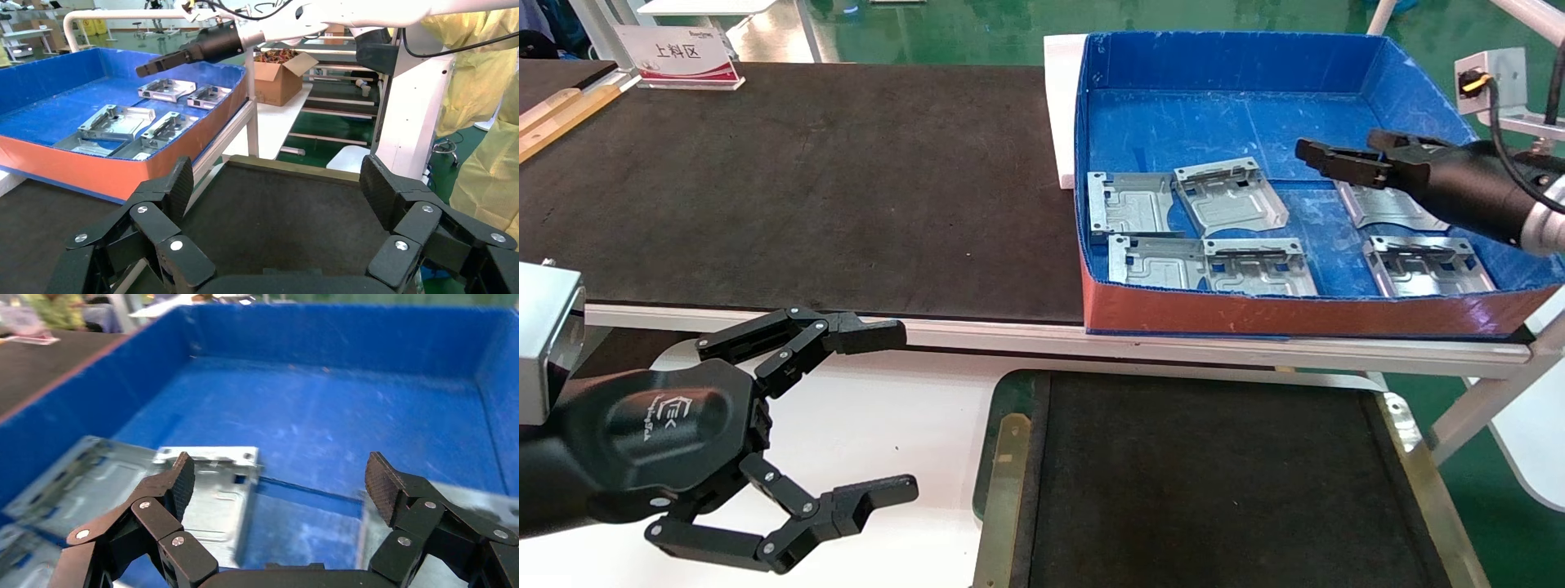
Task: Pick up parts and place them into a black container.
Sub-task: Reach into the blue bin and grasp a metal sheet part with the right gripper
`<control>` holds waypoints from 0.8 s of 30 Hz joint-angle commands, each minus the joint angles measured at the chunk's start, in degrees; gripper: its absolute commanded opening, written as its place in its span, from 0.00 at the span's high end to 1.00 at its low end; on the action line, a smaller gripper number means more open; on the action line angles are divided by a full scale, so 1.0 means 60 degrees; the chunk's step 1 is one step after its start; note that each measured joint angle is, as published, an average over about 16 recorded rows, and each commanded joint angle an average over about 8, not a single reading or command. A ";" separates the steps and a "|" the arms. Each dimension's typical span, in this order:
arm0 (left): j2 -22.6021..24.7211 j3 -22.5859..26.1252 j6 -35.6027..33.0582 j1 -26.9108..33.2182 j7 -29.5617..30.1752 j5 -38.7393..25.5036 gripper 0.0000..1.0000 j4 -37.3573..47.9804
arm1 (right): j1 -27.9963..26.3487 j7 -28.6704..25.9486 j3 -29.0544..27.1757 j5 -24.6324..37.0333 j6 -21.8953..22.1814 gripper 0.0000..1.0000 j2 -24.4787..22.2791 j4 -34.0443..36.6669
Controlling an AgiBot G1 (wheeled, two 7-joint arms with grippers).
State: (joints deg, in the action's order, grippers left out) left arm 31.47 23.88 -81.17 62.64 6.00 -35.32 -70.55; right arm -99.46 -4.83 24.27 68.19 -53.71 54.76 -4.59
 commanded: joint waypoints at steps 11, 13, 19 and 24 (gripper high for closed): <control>0.0000 0.0000 0.0000 0.0000 0.0000 0.0000 0.00 0.0000 | -0.0830 -0.1452 0.0786 0.1152 0.1364 0.00 0.0660 0.1214; 0.0000 0.0000 0.0000 0.0000 0.0000 0.0000 0.00 0.0000 | -0.0898 -0.1703 0.0906 0.1325 0.1476 0.00 0.0736 0.1294; 0.0000 0.0000 0.0000 0.0000 0.0000 0.0000 0.00 0.0000 | -0.0969 -0.2228 0.1144 0.1667 0.1777 0.44 0.0876 0.1314; 0.0000 0.0000 0.0000 0.0000 0.0000 0.0000 0.00 0.0000 | -0.0939 -0.2472 0.1265 0.1839 0.1969 1.00 0.0912 0.1225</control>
State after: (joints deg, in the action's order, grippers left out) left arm 31.47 23.88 -81.17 62.64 6.00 -35.32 -70.55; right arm -105.02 -19.51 31.73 79.05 -42.07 60.17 2.72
